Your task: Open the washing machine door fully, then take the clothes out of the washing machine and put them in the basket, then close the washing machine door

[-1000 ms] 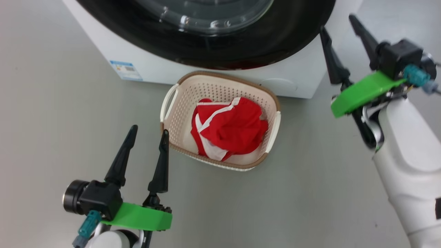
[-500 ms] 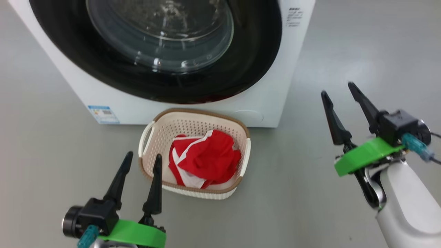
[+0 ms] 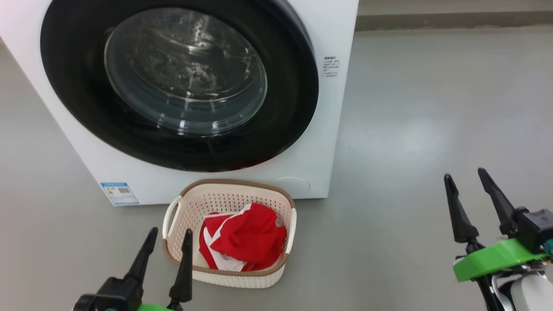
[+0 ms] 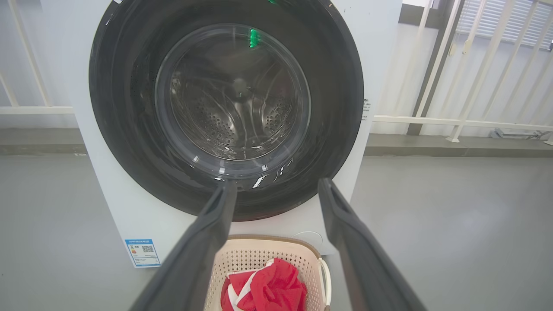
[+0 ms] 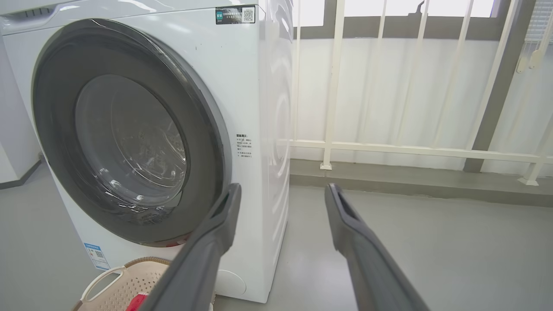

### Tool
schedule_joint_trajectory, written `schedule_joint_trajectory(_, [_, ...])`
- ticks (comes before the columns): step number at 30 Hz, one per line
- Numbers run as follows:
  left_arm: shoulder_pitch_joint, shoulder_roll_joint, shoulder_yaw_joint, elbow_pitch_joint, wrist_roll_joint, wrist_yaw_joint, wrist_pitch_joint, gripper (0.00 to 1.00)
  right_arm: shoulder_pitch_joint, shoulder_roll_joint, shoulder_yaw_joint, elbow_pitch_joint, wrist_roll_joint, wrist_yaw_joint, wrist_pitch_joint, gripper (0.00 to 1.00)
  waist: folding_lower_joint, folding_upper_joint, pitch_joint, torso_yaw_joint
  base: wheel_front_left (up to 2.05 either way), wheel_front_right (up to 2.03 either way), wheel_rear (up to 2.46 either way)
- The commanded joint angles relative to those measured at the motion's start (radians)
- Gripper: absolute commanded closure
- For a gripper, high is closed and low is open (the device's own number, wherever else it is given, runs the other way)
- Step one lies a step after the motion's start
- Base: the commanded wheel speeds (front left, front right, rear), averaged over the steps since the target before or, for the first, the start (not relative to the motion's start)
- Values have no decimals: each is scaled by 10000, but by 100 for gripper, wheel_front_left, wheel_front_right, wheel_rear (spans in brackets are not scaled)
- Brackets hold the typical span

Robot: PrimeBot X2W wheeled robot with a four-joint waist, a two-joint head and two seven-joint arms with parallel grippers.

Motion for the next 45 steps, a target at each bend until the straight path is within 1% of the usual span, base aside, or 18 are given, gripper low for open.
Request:
schedule_joint_trajectory(1, [-101,195,391,-205,-117,-27,-76,0,0,-84,99,-363,-9,-36,-64,0,0,0,-270,-186,0,0,0])
schedule_joint_trajectory(7, [191,304,511,-157,-140,13,-76,0,839,20,-116,-995,-55,-36,-64,0,0,0,-521,-253,0,0,0])
schedule_joint_trajectory(15, [539,290,659,-337,-101,132,-76,0,2046,246,-328,-1958,-41,-36,-65,0,0,0,-807,-260,0,0,0])
schedule_joint_trajectory(20, [692,279,689,-464,-20,137,-76,0,2544,385,-352,-2090,-69,-36,-65,0,0,0,-920,-311,0,0,0])
schedule_joint_trajectory(25, [757,272,655,-460,59,122,-76,0,2629,431,-313,-2101,-169,-36,-65,0,0,0,-964,-342,0,0,0])
schedule_joint_trajectory(33, [793,275,611,-656,75,-27,-76,0,2634,414,-227,-2077,-248,-36,-65,0,0,0,-1026,-304,0,0,0])
schedule_joint_trajectory(34, [1022,197,247,-341,54,-1,2,100,2792,610,-444,-1796,-200,0,0,100,0,0,-1027,-305,0,0,0])
schedule_joint_trajectory(39, [1135,82,218,167,67,2,84,100,2859,762,-418,-1246,-175,2,8,100,0,0,-1028,-306,0,0,0])
schedule_joint_trajectory(42, [1058,77,310,230,-248,-25,201,100,2777,768,-436,-1187,142,1,106,100,3,0,-1012,-303,0,0,0])
schedule_joint_trajectory(45, [1019,72,367,230,-588,-52,296,100,2718,774,-449,-1174,468,0,199,100,18,0,-994,-297,0,0,0])
